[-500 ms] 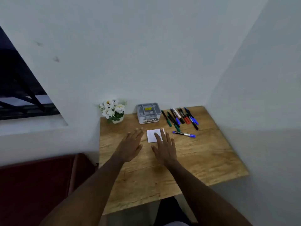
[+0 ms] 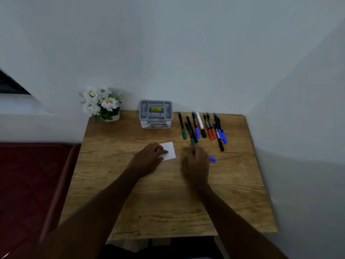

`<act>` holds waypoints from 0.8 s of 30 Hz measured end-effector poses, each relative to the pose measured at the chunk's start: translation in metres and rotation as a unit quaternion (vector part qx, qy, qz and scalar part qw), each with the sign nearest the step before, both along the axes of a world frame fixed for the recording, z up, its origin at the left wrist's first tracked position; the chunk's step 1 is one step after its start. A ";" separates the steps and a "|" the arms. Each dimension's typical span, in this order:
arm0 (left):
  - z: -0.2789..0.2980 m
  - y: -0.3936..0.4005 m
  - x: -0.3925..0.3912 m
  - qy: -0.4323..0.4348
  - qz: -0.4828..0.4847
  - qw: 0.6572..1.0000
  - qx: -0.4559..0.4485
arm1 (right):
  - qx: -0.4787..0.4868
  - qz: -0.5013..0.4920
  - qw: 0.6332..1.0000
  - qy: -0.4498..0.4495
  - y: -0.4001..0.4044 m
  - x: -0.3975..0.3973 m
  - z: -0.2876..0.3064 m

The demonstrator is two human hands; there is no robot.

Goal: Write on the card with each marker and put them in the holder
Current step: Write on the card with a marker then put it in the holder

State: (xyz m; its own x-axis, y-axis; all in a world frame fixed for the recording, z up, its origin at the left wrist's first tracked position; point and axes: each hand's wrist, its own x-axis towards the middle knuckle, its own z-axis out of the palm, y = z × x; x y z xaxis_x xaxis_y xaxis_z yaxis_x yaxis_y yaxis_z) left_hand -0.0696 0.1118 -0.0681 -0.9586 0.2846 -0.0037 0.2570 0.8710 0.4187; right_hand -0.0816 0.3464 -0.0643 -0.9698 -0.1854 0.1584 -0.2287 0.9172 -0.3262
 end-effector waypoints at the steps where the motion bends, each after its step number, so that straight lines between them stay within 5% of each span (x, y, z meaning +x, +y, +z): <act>1: -0.001 0.002 0.000 0.007 0.009 1.000 0.017 | -0.001 -0.056 0.998 -0.001 0.005 -0.004 0.001; 7: -0.016 0.026 -0.006 0.027 0.034 0.997 0.061 | -0.013 -0.102 0.994 0.022 0.015 -0.011 -0.026; 17: -0.043 0.031 -0.004 0.182 -0.040 0.980 -0.069 | -0.046 0.033 0.980 0.193 0.024 0.001 -0.050; 21: -0.041 0.033 -0.003 0.201 -0.062 0.971 -0.113 | -0.159 0.108 0.957 0.216 0.030 0.009 -0.041; 24: -0.043 0.036 0.004 0.200 -0.021 0.976 -0.088 | -0.290 0.162 0.931 0.152 0.028 0.022 -0.034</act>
State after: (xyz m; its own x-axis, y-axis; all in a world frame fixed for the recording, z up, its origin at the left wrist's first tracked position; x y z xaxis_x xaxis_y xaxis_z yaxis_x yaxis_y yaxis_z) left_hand -0.0656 0.1474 -0.1114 -0.8810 0.3528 0.3154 0.4065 0.9053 0.1229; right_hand -0.0592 0.3745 -0.0988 -0.7718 -0.2586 0.5809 -0.6255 0.4730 -0.6205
